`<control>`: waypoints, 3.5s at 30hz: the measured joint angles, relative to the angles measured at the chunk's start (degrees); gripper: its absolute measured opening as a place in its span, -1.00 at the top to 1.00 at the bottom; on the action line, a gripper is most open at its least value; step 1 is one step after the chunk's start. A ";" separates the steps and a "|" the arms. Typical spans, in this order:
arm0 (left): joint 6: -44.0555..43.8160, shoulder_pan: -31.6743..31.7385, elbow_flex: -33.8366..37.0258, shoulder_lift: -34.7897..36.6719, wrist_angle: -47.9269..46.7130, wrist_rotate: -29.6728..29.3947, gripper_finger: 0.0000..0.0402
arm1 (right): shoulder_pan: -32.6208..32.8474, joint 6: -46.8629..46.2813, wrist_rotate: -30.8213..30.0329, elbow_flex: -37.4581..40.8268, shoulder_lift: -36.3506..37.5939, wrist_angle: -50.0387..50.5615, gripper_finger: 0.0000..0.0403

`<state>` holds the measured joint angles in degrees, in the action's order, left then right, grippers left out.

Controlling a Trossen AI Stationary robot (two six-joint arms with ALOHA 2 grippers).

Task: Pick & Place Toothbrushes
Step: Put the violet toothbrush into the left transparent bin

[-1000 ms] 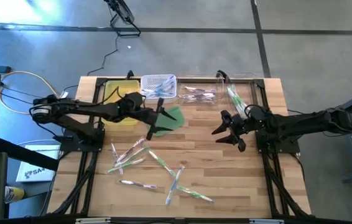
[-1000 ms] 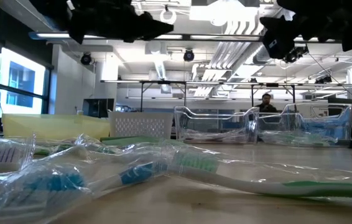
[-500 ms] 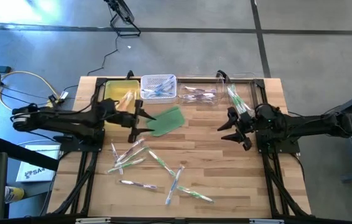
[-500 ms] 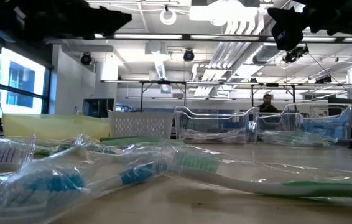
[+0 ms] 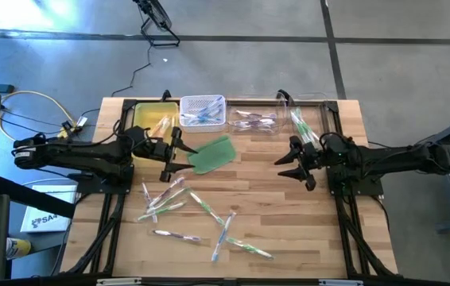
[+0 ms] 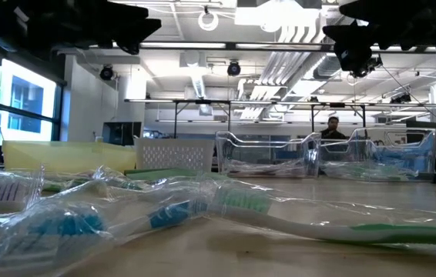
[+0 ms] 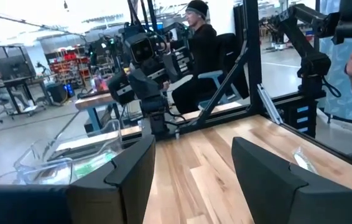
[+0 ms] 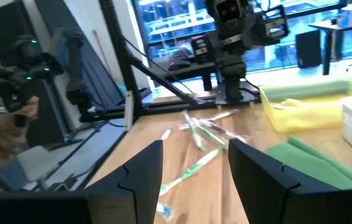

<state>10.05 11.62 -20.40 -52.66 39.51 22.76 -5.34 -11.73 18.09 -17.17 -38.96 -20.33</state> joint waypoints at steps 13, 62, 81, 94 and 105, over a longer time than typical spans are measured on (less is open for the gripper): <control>-1.63 0.00 0.00 -0.02 -0.49 -0.15 -0.03 | 0.00 -0.42 -4.34 0.00 -0.28 1.06 0.13; -43.48 -18.38 -14.93 -4.11 -81.35 -16.35 -0.03 | 0.00 -0.42 -12.22 0.00 -0.50 10.31 0.13; -49.56 -21.42 -14.93 -20.83 -81.13 -16.52 -0.03 | -0.01 -0.42 -12.22 0.00 -0.50 10.33 0.13; -50.00 -21.42 -14.99 -24.06 -80.67 -18.00 0.00 | 0.00 -0.42 -12.20 0.00 -0.50 10.33 0.13; -50.87 -21.38 -14.85 -24.11 -81.45 -18.96 0.58 | 0.00 -0.42 -12.20 0.00 -0.50 10.33 0.13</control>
<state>-40.81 -9.76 -35.25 -76.77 -41.95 3.80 -5.34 -12.14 5.89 -17.17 -39.46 -10.00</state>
